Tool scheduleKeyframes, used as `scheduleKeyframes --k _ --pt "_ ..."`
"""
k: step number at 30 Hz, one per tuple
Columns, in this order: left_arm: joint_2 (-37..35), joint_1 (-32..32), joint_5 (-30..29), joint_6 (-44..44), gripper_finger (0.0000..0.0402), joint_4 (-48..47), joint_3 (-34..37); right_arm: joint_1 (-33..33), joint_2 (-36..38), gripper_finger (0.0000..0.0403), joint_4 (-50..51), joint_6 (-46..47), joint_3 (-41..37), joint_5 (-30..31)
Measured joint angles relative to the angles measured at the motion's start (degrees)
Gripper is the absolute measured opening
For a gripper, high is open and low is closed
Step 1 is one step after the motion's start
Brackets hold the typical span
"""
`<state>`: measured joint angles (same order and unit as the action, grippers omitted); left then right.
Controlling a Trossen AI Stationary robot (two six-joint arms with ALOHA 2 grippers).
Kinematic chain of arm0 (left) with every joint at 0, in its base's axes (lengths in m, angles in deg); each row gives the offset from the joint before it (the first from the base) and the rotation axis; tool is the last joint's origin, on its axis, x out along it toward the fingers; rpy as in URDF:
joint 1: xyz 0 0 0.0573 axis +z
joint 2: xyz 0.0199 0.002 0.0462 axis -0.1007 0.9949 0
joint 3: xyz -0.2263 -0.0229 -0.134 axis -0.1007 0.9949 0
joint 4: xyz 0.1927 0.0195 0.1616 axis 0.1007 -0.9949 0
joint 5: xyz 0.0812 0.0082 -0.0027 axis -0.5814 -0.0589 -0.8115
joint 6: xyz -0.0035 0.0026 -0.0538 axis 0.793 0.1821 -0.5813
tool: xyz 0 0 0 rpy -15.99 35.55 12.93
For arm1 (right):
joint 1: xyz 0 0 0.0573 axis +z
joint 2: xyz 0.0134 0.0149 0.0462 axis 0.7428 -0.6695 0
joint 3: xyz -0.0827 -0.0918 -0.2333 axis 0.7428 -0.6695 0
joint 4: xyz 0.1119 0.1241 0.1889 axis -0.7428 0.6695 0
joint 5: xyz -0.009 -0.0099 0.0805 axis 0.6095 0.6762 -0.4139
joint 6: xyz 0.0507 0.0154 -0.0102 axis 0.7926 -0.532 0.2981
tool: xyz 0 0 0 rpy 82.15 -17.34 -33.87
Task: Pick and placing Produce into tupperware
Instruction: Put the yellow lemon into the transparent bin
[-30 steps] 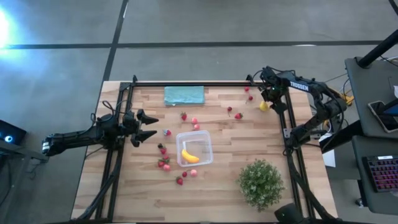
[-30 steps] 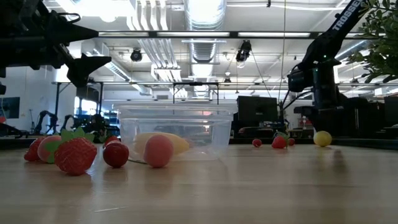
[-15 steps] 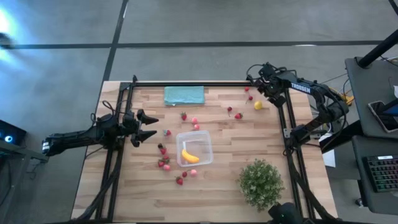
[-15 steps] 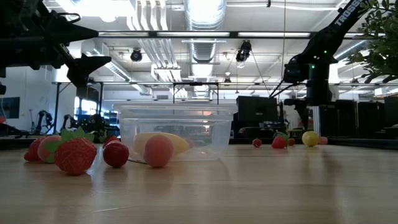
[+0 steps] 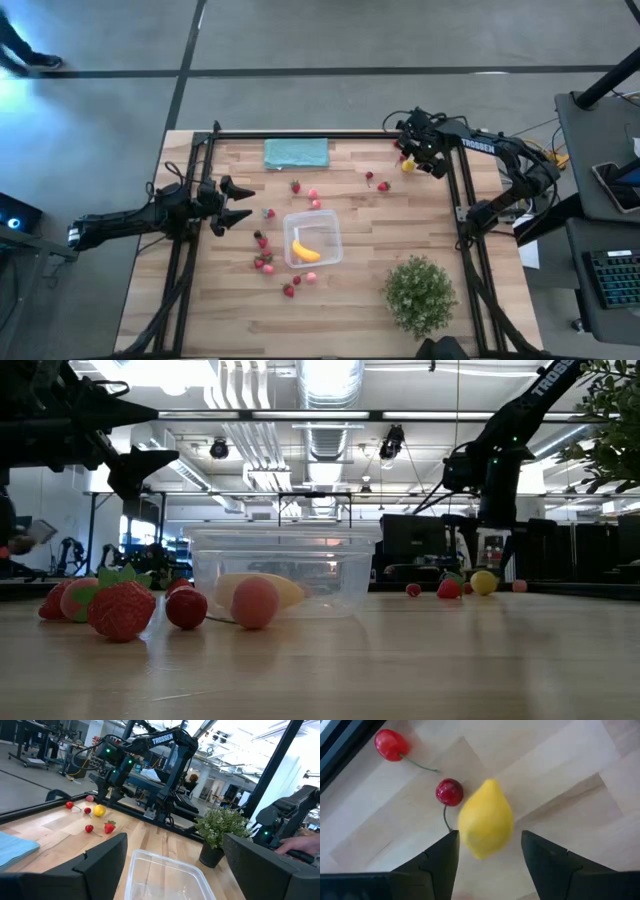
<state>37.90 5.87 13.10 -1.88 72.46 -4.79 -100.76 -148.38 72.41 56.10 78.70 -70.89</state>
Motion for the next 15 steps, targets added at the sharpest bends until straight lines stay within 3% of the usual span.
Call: scheduleKeyframes --k 15 --pt "0.0 0.0 0.0 0.0 0.0314 0.0 0.0 0.3 0.0 0.0206 -5.5 4.0 -2.2 1.7"
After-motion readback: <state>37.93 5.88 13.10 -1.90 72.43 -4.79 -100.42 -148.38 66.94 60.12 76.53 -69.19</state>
